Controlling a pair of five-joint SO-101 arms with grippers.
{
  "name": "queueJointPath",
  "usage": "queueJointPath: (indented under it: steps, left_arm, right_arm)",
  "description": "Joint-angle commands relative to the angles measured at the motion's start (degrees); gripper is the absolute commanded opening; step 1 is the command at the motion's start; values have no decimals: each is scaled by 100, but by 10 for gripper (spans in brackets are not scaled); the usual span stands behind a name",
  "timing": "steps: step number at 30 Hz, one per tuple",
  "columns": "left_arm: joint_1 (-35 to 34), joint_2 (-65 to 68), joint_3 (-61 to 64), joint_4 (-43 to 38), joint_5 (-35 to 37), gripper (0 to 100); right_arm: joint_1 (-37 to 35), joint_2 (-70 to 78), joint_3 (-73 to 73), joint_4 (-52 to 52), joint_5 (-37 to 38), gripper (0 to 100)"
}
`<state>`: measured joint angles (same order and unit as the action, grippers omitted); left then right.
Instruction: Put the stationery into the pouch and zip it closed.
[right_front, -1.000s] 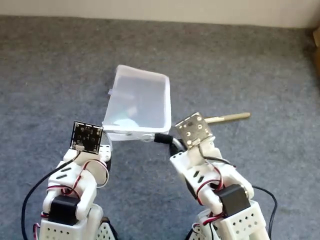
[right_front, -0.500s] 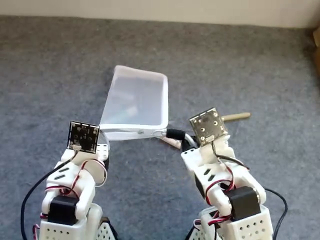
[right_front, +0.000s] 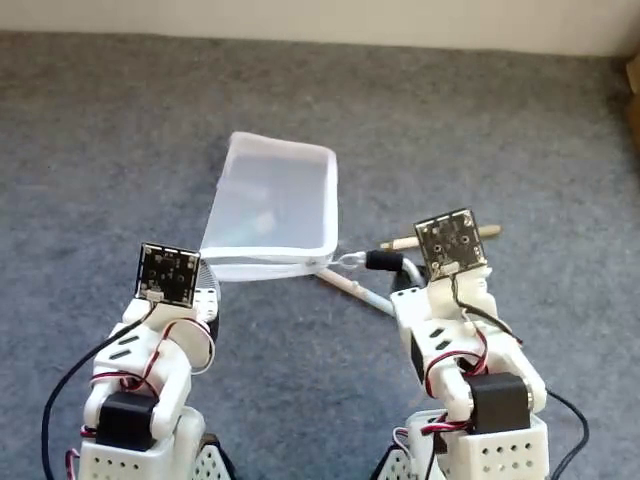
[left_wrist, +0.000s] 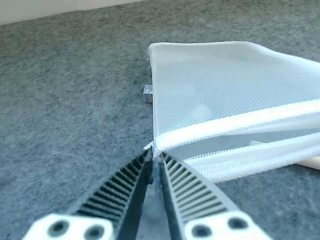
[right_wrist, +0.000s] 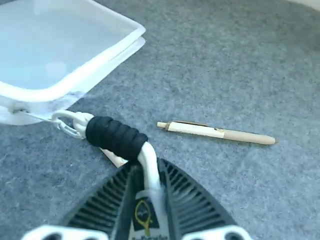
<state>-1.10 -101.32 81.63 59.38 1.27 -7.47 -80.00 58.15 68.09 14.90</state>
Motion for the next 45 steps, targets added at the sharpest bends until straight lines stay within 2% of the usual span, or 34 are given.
queueJointPath:
  steps: [1, 6, 9, 15, 17, 24, 34, 36, 41, 45]
  left_arm:
    - [-180, -31, -268, -97, -70, 7]
    - [-180, -31, -242, -97, -70, 7]
    - [-171, -31, -233, -97, -70, 19]
    - [-145, -31, -22, -123, 123, 212]
    - [-145, -31, 31, -132, 273, 232]
    - [-145, -31, 48, -132, 273, 232]
    - [-136, -31, 92, -132, 273, 229]
    - [-136, -31, 110, -132, 255, 196]
    - [-145, -31, 31, -141, 237, 11]
    - [-154, -31, -22, -105, 237, 5]
  right_arm:
    - [268, -101, -409, -22, 79, 3]
    - [215, -101, -488, 4, 53, 3]
    - [-75, -101, -699, 198, -26, 3]
    - [-1015, -101, -1191, 549, -413, 3]
    - [-1226, -101, -1402, 681, -563, 3]
    - [-1938, -101, -2220, 1288, -888, 3]
    - [-2009, -101, -2862, 1648, -1081, 3]
    - [-2018, -101, -2826, 1648, -1090, 3]
    - [-2009, -101, -2818, 1613, -1081, 3]
    - [-2009, -101, -2800, 1631, -1081, 3]
